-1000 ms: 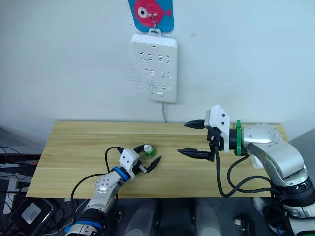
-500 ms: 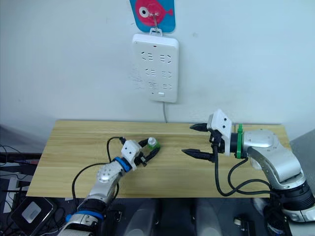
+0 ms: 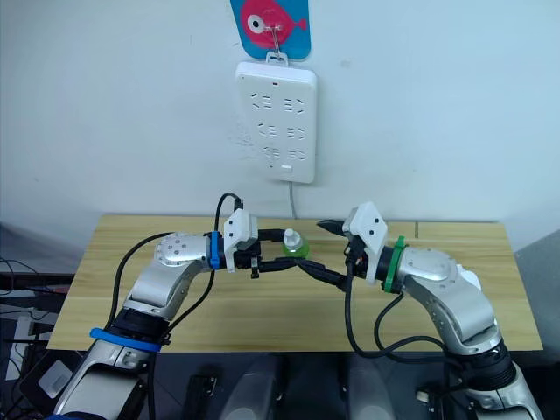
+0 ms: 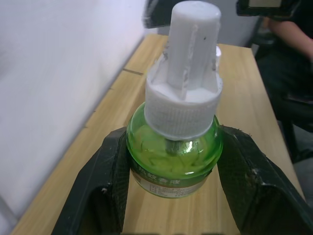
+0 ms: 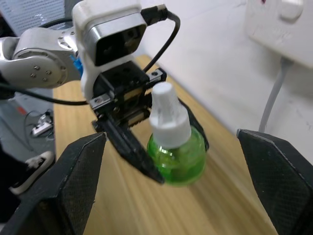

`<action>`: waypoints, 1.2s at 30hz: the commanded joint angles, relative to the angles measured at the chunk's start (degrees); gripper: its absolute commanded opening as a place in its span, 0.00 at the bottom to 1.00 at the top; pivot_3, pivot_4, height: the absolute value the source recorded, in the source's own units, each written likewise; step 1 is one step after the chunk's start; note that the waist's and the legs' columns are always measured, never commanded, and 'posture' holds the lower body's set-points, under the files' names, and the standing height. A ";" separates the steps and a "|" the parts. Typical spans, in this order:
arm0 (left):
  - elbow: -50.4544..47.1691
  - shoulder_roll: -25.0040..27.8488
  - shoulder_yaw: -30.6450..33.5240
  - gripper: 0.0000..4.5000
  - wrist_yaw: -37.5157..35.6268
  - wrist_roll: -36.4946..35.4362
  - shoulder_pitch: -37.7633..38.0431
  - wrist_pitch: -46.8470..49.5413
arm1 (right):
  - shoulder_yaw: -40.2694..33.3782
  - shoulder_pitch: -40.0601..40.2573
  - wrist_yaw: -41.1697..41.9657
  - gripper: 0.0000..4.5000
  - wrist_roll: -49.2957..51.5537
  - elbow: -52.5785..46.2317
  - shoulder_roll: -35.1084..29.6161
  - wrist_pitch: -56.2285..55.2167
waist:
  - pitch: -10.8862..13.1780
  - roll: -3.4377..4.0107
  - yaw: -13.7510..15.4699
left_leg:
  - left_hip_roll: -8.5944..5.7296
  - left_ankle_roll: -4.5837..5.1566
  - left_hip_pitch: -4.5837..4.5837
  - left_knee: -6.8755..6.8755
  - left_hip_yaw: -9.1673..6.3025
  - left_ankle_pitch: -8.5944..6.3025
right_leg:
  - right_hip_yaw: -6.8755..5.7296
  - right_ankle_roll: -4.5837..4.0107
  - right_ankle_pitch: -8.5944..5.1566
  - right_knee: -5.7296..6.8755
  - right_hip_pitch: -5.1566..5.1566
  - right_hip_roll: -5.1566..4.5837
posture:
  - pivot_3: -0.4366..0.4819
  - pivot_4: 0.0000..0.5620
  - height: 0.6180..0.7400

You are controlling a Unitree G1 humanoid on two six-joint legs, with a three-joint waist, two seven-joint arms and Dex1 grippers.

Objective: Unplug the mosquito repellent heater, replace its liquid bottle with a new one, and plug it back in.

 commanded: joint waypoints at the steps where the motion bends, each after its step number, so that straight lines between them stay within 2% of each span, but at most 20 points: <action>1: -0.95 -0.35 0.17 0.50 -1.29 -0.92 -0.25 0.17 | 0.25 -1.37 -2.03 1.00 -0.74 -1.53 1.59 -0.64 | -0.15 0.01 -0.08 | 0.00 0.00 0.00 0.00 0.00 0.00 | 0.00 0.00 0.00 0.01 -0.01 0.00 | 0.52 0.40 1.00; 4: -1.54 -0.63 -0.03 0.50 -1.35 -0.55 -0.05 -0.04 | 0.33 -2.22 -1.82 1.00 -1.44 -0.72 1.66 -1.24 | -0.30 0.04 -0.17 | 0.00 0.00 -0.01 -0.01 0.01 0.00 | -0.01 0.00 0.00 0.03 -0.04 0.00 | 0.52 0.40 1.00; 10: -2.44 -0.68 0.43 0.50 -0.94 -0.82 0.15 0.74 | -0.39 -2.30 -2.18 1.00 2.79 -8.40 0.15 5.26 | -0.47 0.04 -0.14 | 0.00 0.00 -0.02 0.01 0.01 0.00 | -0.01 -0.01 0.00 0.06 -0.05 0.00 | 0.54 0.39 1.00; 19: -6.28 -0.64 0.71 0.50 -0.01 -1.66 2.10 3.30 | -1.16 -7.60 -8.20 1.00 8.02 -15.72 1.29 16.51 | -0.76 0.01 -0.15 | 0.00 0.00 -0.01 0.03 0.02 0.00 | 0.00 -0.02 0.01 0.11 -0.05 0.00 | 0.56 0.41 1.00; 26: -8.03 -0.81 0.64 0.50 0.45 -2.02 2.72 4.63 | -1.20 -13.06 -14.38 1.00 11.00 -17.04 4.89 24.31 | -0.88 -0.03 -0.09 | 0.00 0.00 -0.02 0.01 -0.03 0.00 | -0.01 -0.06 0.04 0.14 -0.07 0.00 | 0.57 0.43 1.00; 36: -7.98 -0.95 0.81 0.50 0.57 -2.07 2.59 5.01 | -1.03 -16.19 -17.92 1.00 13.07 -16.97 6.60 28.06 | -0.90 -0.02 -0.12 | -0.01 0.01 -0.01 0.02 -0.03 0.00 | -0.02 -0.08 0.04 0.16 -0.07 0.01 | 0.56 0.43 1.00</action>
